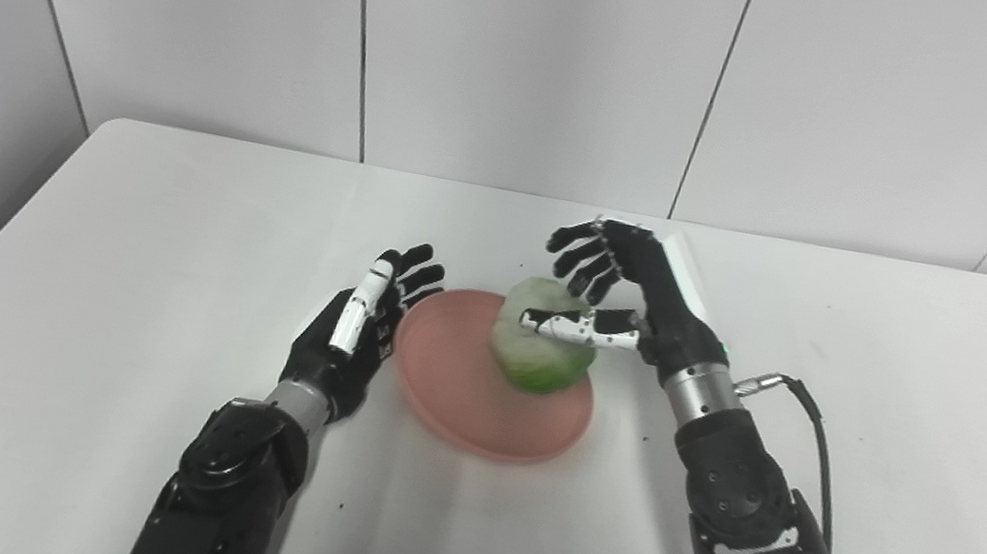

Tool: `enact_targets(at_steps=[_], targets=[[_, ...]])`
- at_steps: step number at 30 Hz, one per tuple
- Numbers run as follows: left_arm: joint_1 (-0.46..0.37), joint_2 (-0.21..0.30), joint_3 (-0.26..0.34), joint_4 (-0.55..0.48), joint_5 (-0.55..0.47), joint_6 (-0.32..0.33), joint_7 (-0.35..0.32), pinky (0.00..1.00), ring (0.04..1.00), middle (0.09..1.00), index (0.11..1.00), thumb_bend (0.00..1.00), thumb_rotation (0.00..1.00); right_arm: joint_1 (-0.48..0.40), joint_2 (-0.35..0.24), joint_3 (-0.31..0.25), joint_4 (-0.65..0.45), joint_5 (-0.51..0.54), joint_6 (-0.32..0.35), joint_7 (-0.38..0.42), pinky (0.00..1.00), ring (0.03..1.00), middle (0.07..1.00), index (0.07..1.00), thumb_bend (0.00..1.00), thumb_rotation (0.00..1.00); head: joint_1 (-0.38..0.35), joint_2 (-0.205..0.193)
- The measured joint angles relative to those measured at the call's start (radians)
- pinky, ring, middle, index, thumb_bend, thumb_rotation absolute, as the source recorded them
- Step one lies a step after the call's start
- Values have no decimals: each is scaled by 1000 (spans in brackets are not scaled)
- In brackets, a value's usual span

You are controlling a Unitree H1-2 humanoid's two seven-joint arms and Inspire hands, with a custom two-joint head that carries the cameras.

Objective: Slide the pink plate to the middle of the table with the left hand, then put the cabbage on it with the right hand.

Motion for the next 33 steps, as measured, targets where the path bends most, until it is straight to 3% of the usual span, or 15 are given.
enact_targets(at_steps=[10, 25, 33], targets=[[0, -8, 1, -11, 11, 11, 12, 878, 882, 885, 861, 409, 1000, -7, 38, 27, 115, -26, -102, -2, 373, 399, 490, 524, 516, 0, 5, 9], [0, -12, 8, -20, 8, 27, 13, 884, 884, 886, 866, 413, 1000, -7, 56, 33, 141, -52, -104, -9, 366, 399, 487, 530, 516, 0, 0, 14], [-1, -13, 9, -20, 8, 28, 13, 887, 882, 885, 873, 412, 1000, -6, 38, 13, 85, -39, -107, -8, 367, 398, 483, 526, 517, 0, -14, 12]])
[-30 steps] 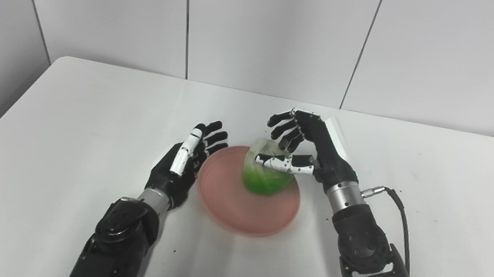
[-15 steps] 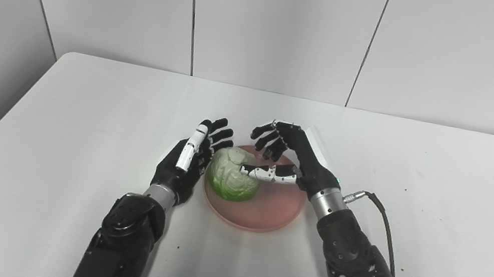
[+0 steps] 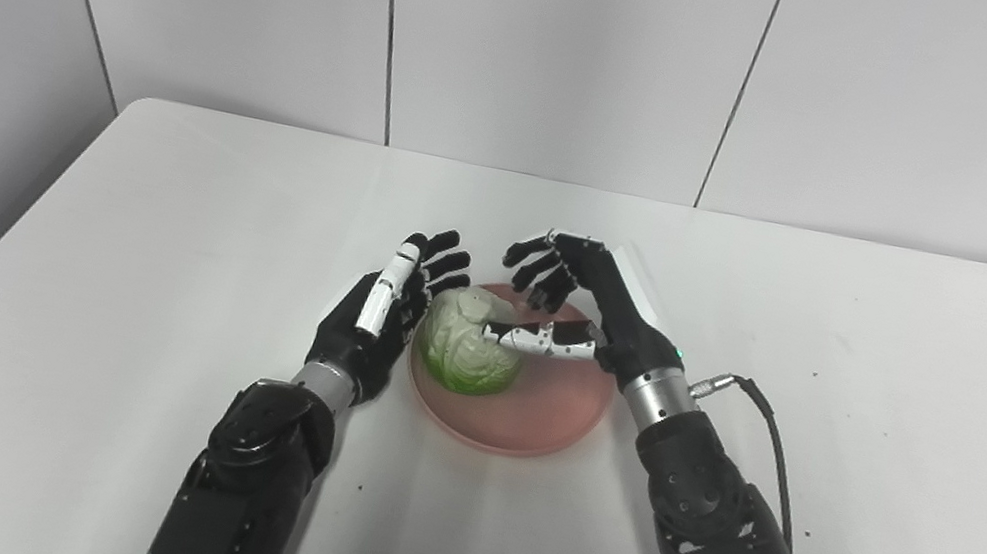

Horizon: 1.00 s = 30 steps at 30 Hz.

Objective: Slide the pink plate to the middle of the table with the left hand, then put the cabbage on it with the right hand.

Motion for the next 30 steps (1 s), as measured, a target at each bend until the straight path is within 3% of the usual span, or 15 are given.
enact_targets(at_steps=[11, 14, 18, 19, 21, 30], targets=[[-2, 2, 1, 4, 0, 0, -1, 911, 885, 886, 878, 410, 1000, 25, -34, -60, -184, -6, 4, -6, 409, 446, 488, 509, 522, 1, -21, -6], [-3, 3, 4, 3, 0, 0, -2, 909, 885, 888, 877, 408, 1000, 54, -38, -87, -220, -7, 17, -11, 432, 501, 527, 493, 524, 111, -34, -9], [-2, 5, 3, 2, 0, 0, -2, 908, 890, 892, 880, 409, 1000, 106, -38, -120, -245, -10, 34, -31, 447, 516, 551, 490, 523, 152, -46, -11], [-2, 7, 3, 1, 0, 0, -2, 910, 897, 894, 881, 407, 1000, 117, -39, -125, -245, -10, 37, -32, 465, 535, 570, 557, 692, 260, -48, -11], [0, 7, 4, -1, 0, 0, -2, 910, 900, 896, 881, 404, 1000, 137, -41, -136, -245, -10, 38, -37, 486, 560, 596, 606, 782, 340, -55, -12], [26, 15, 1, -14, 28, -40, 1, 908, 889, 890, 884, 419, 1000, 213, -37, -162, -244, -29, 39, -76, 637, 697, 728, 755, 826, 540, -81, -9]])
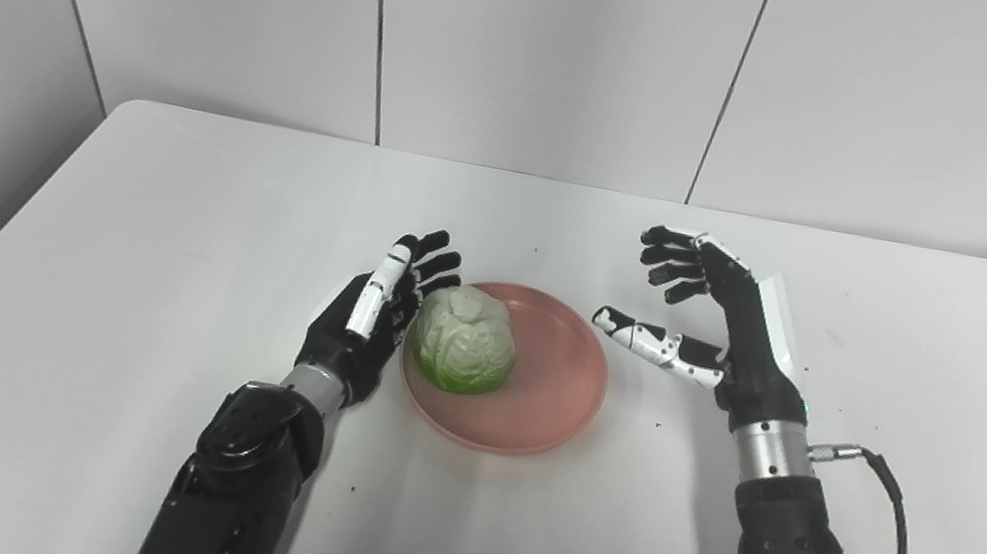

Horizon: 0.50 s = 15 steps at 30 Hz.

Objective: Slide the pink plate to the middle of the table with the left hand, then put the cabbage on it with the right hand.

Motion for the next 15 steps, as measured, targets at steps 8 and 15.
enact_targets(at_steps=[8, 15], targets=[[47, 1, -12, -5, 63, -113, 14, 927, 925, 926, 926, 422, 1000, 79, 45, -4, -30, -6, 88, -18, 896, 947, 956, 966, 769, 977, -17, 8], [102, -2, -14, -28, 91, -180, 39, 950, 955, 951, 949, 425, 1000, 111, 90, -6, -68, 124, 132, 28, 991, 1000, 1000, 1000, 693, 1000, -38, 23]])
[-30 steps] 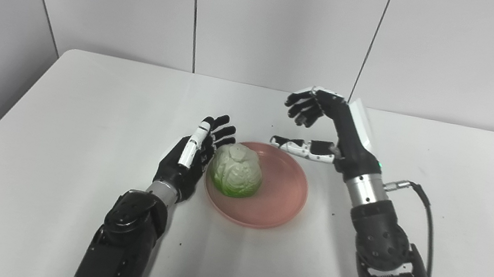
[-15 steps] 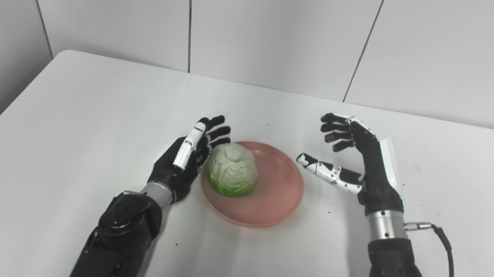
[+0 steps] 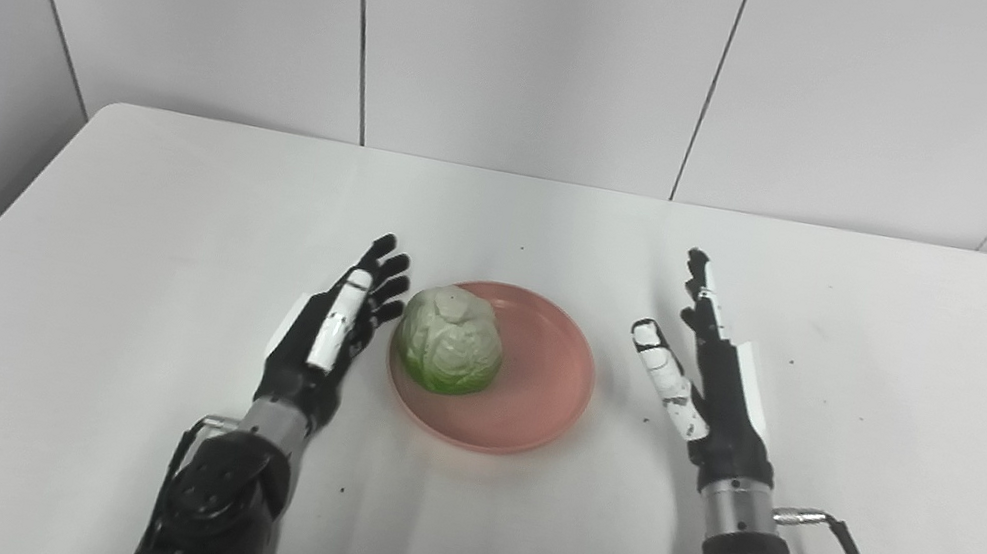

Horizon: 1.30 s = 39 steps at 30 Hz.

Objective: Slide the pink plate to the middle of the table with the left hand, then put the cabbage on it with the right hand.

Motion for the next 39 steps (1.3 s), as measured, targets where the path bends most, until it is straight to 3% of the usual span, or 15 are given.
enact_targets(at_steps=[4, 18, 39], targets=[[23, -3, -2, 1, 15, -52, 10, 957, 958, 955, 951, 424, 1000, 24, 16, -2, -3, 40, 66, 19, 999, 1000, 1000, 1000, 674, 1000, -5, 5], [24, -6, -1, 9, 11, -76, 25, 949, 945, 945, 944, 396, 1000, 30, 44, -15, -2, 127, 162, 20, 1000, 1000, 1000, 1000, 498, 1000, -12, 17], [20, -6, 1, 26, -1, -84, 24, 942, 938, 939, 940, 389, 1000, 20, 47, -23, 9, 151, 174, 11, 990, 1000, 1000, 1000, 474, 1000, -3, 15]])
